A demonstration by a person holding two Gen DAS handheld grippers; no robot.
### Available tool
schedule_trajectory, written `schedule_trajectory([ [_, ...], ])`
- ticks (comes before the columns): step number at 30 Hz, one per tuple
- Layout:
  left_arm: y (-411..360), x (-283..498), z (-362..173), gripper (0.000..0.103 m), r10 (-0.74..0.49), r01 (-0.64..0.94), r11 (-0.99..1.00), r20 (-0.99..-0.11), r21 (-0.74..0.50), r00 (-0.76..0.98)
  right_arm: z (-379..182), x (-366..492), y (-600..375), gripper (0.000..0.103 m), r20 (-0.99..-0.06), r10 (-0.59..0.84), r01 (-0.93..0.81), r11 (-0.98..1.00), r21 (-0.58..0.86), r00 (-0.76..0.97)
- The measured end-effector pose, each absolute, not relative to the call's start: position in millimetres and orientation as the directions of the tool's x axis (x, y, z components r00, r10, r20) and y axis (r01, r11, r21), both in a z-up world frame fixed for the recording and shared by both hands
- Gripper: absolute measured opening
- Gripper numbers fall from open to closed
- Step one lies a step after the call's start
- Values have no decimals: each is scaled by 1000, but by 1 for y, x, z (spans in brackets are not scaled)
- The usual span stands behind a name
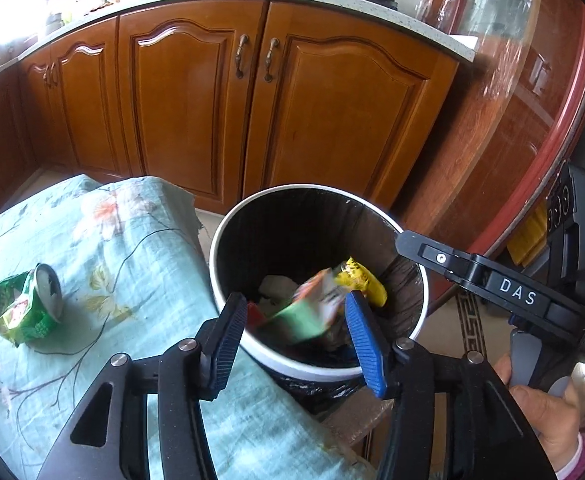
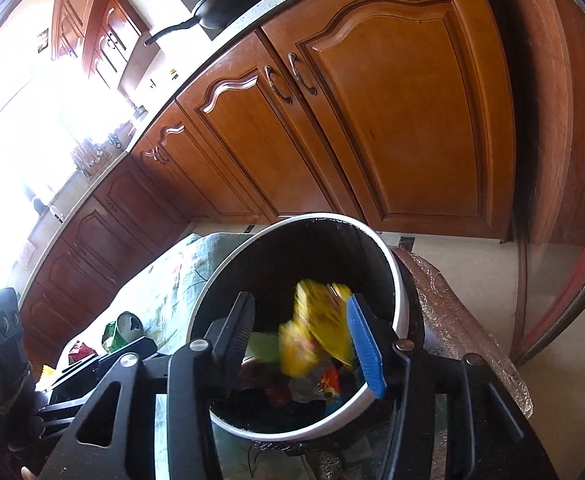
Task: Collect trash
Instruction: 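Open both tools to drop the juice box and yellow bag into the bin, then move both open tools back toward the red bag and green can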
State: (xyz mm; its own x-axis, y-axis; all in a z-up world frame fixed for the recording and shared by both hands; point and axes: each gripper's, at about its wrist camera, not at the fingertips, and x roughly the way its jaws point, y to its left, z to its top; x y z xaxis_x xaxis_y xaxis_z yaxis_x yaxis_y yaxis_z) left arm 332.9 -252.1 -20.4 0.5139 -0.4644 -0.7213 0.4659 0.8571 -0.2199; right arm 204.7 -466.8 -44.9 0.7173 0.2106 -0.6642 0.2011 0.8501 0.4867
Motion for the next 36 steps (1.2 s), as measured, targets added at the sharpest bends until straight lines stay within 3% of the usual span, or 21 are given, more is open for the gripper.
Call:
schedule_trajectory([
  [5, -227, 319, -21, 61, -455, 421, 874, -707, -240, 541, -45, 195, -461, 73, -643, 229, 195, 833, 518, 731],
  [9, -199, 303, -25, 62, -444, 371, 889, -702, -268, 557, -44, 184, -447, 88, -622, 251, 176, 822, 542, 742],
  [28, -45, 234, -40, 69, -310, 110, 945, -732, -309, 607, -51, 180, -323, 100, -640, 386, 32, 841, 541, 664],
  [36, 6, 225, -44, 70, -255, 9, 948, -744, -318, 618, -59, 190, -272, 100, -667, 430, -29, 852, 523, 608],
])
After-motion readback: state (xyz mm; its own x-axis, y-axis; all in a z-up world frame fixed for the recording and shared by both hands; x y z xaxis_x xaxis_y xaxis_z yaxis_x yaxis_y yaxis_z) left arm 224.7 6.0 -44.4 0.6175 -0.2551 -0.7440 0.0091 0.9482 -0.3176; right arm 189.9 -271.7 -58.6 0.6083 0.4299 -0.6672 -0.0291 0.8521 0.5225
